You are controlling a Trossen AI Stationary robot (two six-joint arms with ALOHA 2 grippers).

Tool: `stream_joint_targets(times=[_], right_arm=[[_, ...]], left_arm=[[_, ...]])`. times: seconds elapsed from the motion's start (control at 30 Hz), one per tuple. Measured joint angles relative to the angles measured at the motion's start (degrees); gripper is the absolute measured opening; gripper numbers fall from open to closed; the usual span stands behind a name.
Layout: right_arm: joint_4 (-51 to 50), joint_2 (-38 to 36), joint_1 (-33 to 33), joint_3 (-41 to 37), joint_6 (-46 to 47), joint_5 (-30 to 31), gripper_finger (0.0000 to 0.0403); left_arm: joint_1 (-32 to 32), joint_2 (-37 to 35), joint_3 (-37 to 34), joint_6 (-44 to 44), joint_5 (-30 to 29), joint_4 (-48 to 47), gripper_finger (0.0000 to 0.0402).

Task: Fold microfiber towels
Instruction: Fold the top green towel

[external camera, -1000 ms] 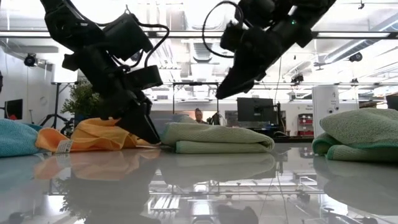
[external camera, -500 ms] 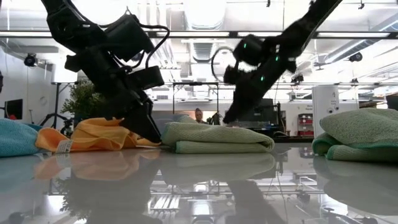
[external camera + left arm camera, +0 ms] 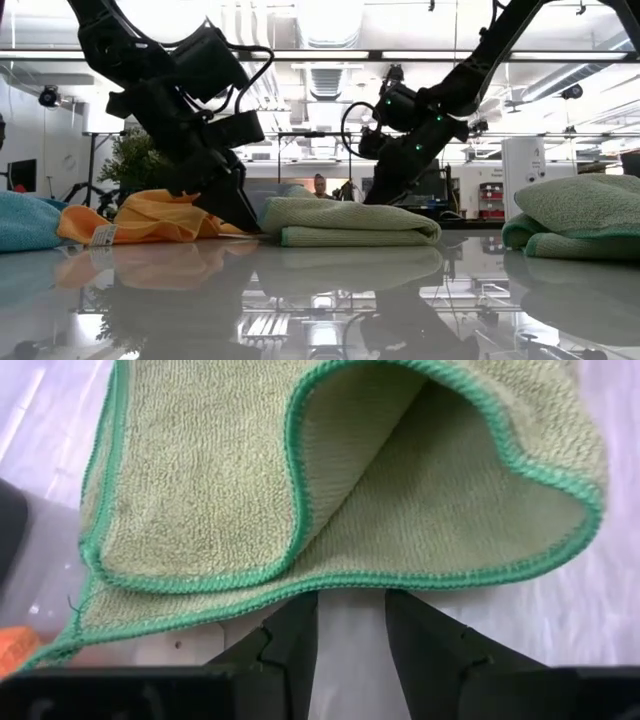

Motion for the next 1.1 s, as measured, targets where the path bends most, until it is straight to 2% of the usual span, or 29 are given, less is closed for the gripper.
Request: stream_joint_targets(times=[0.13, 0.2, 0.43, 0.63, 0.9, 1.0, 1.1], right_arm=[[-0.34, -0.02, 0.0, 0.0, -0.23, -0.08, 0.0034], [-0.63, -0.23, 0.08, 0.0, -1.14, -0.24, 0.0016], [-2.56, -4.41, 0.13, -0.04, -2.17, -0.39, 0.0009], [-8.64, -10.26, 0.13, -0.04, -3.34, 0.09, 0.0009], [-11.55, -12.63, 0.13, -0.23, -3.54, 5.67, 0.0009], [-11.56, -12.33, 0.13, -0.76, -1.18, 9.05, 0.0009], [-11.54, -11.37, 0.11, -1.26, 4.57, 9.21, 0.0009]], left_arm=[[0.02, 0.66, -0.02, -0.02, 0.0, 0.37, 0.0105], [0.02, 1.09, -0.02, 0.0, 0.01, 1.16, 0.0105], [0.13, 1.61, -0.02, -0.06, 0.11, 1.25, 0.0105], [0.39, 1.61, -0.02, -0.13, 0.15, 1.2, 0.0105], [0.19, 1.3, 0.05, -0.16, 0.62, 1.11, 0.0105], [-0.81, 0.74, 0.34, -0.48, 3.42, 1.91, 0.0105], [-3.22, 0.74, 0.23, -0.53, 4.83, 2.94, 0.0099]])
